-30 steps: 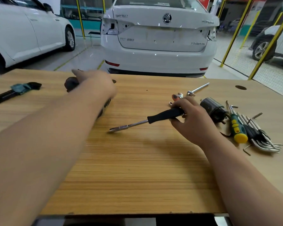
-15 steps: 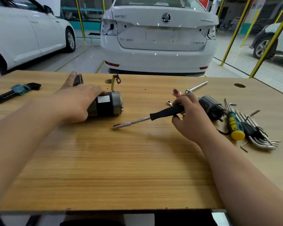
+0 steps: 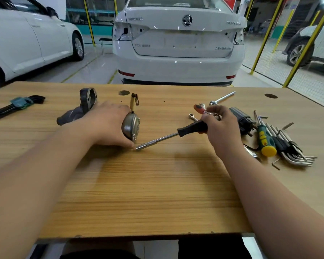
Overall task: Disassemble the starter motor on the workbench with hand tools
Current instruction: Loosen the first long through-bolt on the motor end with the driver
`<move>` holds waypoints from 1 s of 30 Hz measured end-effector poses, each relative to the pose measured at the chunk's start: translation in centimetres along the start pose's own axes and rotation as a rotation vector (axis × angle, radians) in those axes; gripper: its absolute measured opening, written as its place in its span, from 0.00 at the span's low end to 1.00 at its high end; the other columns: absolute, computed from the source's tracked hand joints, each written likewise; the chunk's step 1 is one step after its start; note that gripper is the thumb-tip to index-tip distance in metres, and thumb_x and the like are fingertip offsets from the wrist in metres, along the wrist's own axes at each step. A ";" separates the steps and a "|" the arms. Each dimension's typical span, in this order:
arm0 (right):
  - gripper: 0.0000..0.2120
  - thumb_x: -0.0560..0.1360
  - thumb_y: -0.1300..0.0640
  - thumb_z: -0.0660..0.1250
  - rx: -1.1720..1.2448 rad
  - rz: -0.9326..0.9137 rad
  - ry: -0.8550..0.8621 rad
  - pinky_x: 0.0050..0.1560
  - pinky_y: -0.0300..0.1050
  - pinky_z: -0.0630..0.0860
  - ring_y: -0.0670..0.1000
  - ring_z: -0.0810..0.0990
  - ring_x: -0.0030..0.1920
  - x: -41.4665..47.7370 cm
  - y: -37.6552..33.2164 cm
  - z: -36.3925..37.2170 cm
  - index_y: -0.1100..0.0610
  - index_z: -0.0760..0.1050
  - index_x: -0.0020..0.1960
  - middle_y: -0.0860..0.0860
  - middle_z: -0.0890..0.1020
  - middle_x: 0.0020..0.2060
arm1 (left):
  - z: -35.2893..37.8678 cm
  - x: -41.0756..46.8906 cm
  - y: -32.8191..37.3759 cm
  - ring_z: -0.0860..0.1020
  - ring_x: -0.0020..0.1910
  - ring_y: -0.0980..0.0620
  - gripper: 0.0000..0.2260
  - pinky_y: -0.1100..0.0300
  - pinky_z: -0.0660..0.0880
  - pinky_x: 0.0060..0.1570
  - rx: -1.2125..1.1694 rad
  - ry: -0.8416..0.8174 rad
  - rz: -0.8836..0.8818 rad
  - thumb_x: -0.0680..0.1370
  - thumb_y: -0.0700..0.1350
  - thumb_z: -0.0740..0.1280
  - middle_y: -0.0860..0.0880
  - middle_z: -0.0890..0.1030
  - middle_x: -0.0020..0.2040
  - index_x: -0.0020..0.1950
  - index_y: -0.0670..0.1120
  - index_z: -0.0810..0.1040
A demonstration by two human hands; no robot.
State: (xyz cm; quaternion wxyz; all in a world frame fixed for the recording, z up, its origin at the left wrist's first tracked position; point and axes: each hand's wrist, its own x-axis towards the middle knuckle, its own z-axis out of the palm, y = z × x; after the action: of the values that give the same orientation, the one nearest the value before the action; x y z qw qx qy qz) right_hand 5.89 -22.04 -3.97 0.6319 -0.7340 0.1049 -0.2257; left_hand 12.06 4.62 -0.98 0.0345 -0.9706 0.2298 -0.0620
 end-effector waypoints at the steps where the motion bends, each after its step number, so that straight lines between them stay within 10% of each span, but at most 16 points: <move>1: 0.10 0.78 0.63 0.65 0.074 0.050 0.023 0.39 0.43 0.82 0.51 0.83 0.47 0.2 0.0 -0.1 0.47 0.74 0.49 0.55 0.80 0.53 | 0.2 0.2 0.0 0.67 0.60 0.50 0.44 0.49 0.65 0.61 0.021 0.011 0.002 0.55 0.74 0.67 0.53 0.71 0.61 0.66 0.53 0.67; 7: 0.16 0.76 0.70 0.60 0.378 0.184 0.033 0.32 0.37 0.77 0.55 0.84 0.54 0.9 0.1 -0.5 0.52 0.72 0.56 0.59 0.78 0.56 | 1.6 0.3 0.4 0.66 0.65 0.47 0.46 0.48 0.61 0.66 0.074 0.159 0.007 0.58 0.74 0.68 0.49 0.68 0.66 0.68 0.49 0.66; 16: 0.12 0.79 0.67 0.64 0.440 0.311 -0.104 0.41 0.41 0.82 0.47 0.85 0.36 0.4 -0.3 0.3 0.52 0.73 0.57 0.59 0.77 0.53 | 1.7 0.6 1.0 0.72 0.62 0.48 0.44 0.50 0.64 0.62 0.092 0.191 -0.055 0.61 0.78 0.55 0.50 0.74 0.64 0.69 0.51 0.66; 21: 0.20 0.76 0.73 0.57 0.453 0.451 -0.259 0.41 0.45 0.83 0.57 0.87 0.45 0.3 -0.8 0.1 0.57 0.69 0.64 0.66 0.74 0.55 | 3.1 -1.3 1.0 0.72 0.61 0.44 0.40 0.51 0.62 0.59 0.072 0.372 -0.016 0.67 0.73 0.58 0.46 0.76 0.63 0.69 0.47 0.70; 30: 0.13 0.80 0.61 0.63 -0.230 0.042 -0.186 0.43 0.45 0.80 0.49 0.86 0.40 -0.4 -0.6 -0.9 0.46 0.73 0.60 0.50 0.85 0.44 | 2.9 -1.4 1.1 0.72 0.63 0.46 0.39 0.50 0.61 0.62 -0.013 0.362 -0.042 0.66 0.73 0.58 0.49 0.76 0.64 0.69 0.50 0.70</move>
State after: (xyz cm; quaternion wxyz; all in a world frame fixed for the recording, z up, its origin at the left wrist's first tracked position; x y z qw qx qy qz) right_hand 5.09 -22.54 -3.40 0.5550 -0.8170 0.0863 -0.1301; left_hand 10.74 4.40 -4.05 -0.0152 -0.9484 0.2124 -0.2348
